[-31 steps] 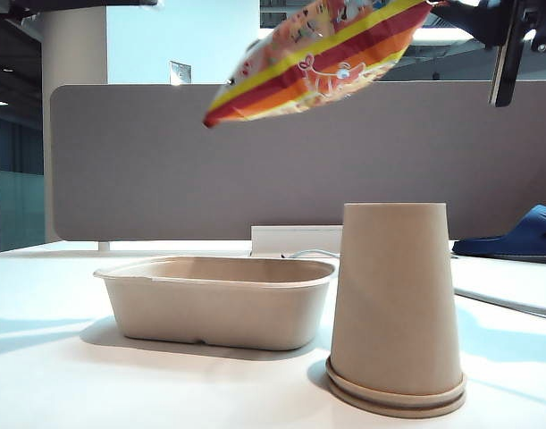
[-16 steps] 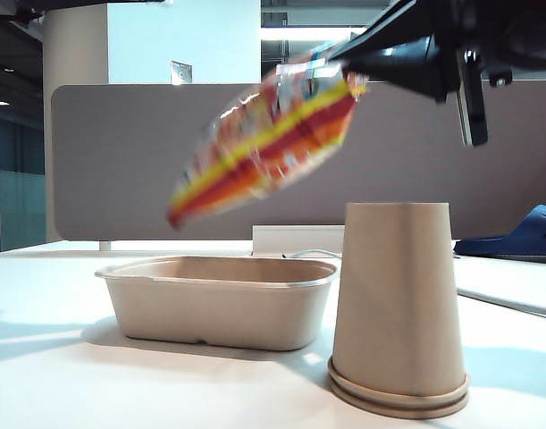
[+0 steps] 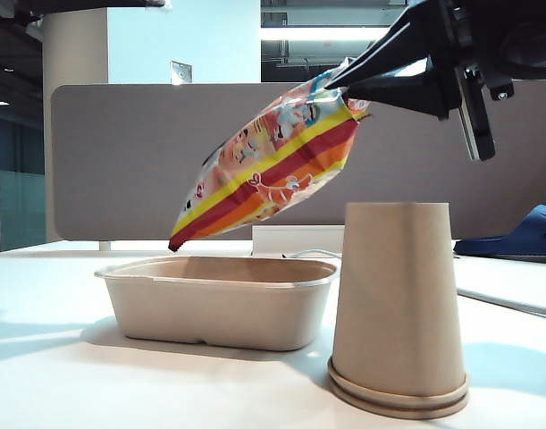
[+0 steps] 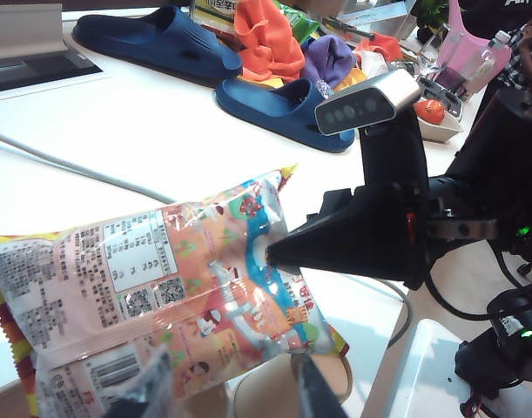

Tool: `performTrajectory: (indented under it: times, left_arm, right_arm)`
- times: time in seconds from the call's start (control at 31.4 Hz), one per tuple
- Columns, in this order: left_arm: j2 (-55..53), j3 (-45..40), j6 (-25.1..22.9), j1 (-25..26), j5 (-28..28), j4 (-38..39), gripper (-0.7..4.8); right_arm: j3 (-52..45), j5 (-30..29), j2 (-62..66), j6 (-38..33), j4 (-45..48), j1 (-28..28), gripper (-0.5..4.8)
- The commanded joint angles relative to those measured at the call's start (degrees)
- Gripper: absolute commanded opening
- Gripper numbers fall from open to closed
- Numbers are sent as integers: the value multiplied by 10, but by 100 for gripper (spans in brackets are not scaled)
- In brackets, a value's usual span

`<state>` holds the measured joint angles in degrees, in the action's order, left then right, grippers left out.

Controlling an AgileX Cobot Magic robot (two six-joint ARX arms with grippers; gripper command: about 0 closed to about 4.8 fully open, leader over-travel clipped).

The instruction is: Pick up a bag of chips and put them in the box.

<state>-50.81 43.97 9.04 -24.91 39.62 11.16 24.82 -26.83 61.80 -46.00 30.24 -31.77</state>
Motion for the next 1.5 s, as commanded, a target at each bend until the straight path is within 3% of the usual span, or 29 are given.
performTrajectory:
  times: [0.03,0.19,0.61,1.5]
  left_arm:
    - [2,3,0,-1,0,-6,187]
    - [1,3,0,-1,1,-7,187]
    - [1,3,0,-1,3,-4,187]
    - [1,3,0,-1,3,12,187]
  right_arm:
    - [6,-3,-2,-22,9,-1,-4]
    - [6,-5,11,-42,18,-2,-4]
    - [6,-9,114,-95,151,-50,-4]
    - [6,28,184,-59,126,-44,-4]
